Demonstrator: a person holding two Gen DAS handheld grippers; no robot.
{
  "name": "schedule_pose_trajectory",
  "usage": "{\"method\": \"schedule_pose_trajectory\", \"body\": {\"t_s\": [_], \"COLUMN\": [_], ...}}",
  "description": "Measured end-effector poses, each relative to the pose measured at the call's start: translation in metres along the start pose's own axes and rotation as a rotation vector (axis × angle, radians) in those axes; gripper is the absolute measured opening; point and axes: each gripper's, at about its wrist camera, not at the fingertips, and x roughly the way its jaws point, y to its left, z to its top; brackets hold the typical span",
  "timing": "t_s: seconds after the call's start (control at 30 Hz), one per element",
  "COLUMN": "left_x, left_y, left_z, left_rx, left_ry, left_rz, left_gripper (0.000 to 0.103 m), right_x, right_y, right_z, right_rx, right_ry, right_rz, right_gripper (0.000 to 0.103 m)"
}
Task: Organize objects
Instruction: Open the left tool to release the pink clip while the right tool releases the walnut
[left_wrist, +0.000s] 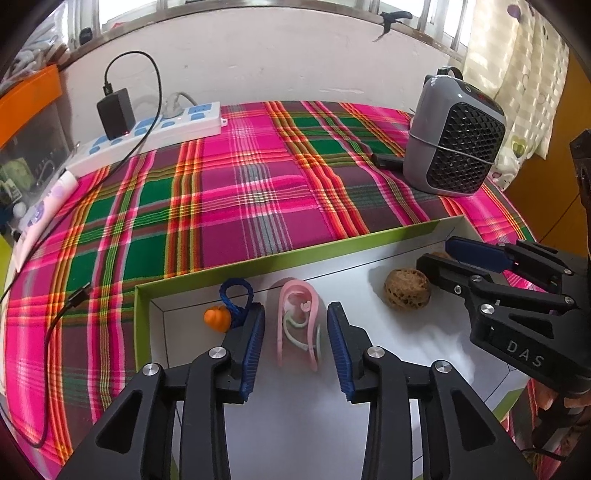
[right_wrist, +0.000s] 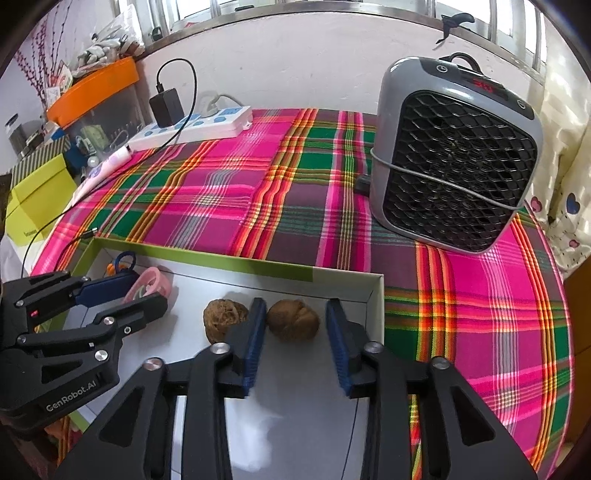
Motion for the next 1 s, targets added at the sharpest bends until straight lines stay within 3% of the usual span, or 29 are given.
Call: {"method": "schedule_pose_trajectory", "body": {"t_s": [1.0], "left_x": [-0.044], "left_y": [0.003], "left_z": [-0.022], "left_rx": [-0.031], "left_ry": [-0.062], "left_rz": [-0.002], "left_gripper": [0.037], "right_x": [-0.029], "right_y": [0.007], "right_z": [-0.021], "right_rx": [0.042], "right_ry": [-0.044], "right_rz": [0.004], "right_gripper": [0.041]}}
